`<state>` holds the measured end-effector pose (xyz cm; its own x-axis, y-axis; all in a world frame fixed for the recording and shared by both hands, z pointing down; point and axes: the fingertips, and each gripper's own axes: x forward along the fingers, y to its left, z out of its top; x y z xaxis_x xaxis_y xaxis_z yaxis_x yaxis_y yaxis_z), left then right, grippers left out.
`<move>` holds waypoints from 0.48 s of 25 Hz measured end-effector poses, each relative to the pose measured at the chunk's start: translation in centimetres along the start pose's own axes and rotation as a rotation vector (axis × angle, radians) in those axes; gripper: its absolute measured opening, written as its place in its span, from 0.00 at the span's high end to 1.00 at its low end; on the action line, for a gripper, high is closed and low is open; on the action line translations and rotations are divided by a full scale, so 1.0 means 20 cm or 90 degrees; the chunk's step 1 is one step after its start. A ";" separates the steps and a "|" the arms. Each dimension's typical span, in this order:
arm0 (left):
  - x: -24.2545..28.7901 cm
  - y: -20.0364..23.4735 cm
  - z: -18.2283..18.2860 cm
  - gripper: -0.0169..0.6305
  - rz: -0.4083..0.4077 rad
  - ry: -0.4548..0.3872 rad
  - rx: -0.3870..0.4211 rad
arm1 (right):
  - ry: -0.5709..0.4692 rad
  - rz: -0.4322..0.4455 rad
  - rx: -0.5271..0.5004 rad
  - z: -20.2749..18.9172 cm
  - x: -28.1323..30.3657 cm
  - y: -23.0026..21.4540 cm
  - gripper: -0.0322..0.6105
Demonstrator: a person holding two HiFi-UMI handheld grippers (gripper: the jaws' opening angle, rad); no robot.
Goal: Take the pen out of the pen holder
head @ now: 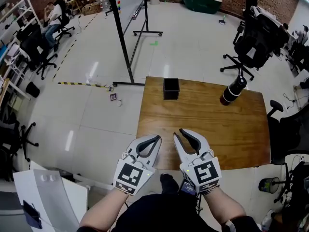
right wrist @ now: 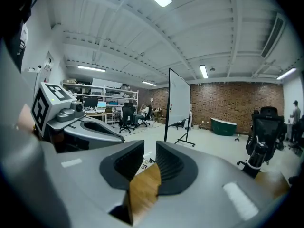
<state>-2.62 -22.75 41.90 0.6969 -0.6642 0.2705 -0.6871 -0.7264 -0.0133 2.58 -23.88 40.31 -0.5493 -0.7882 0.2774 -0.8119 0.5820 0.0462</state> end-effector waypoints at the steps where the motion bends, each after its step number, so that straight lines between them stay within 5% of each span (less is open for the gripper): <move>1: 0.04 0.02 0.00 0.97 0.000 0.005 -0.003 | 0.002 -0.001 -0.001 0.00 0.04 -0.04 0.83; 12: 0.51 0.30 -0.14 0.97 0.015 0.053 -0.047 | 0.057 0.003 -0.016 -0.19 0.57 -0.43 0.80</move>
<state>-0.17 -33.46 47.35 0.6635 -0.6613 0.3500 -0.7181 -0.6942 0.0498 4.12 -37.17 46.63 -0.5326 -0.7646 0.3628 -0.8031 0.5919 0.0685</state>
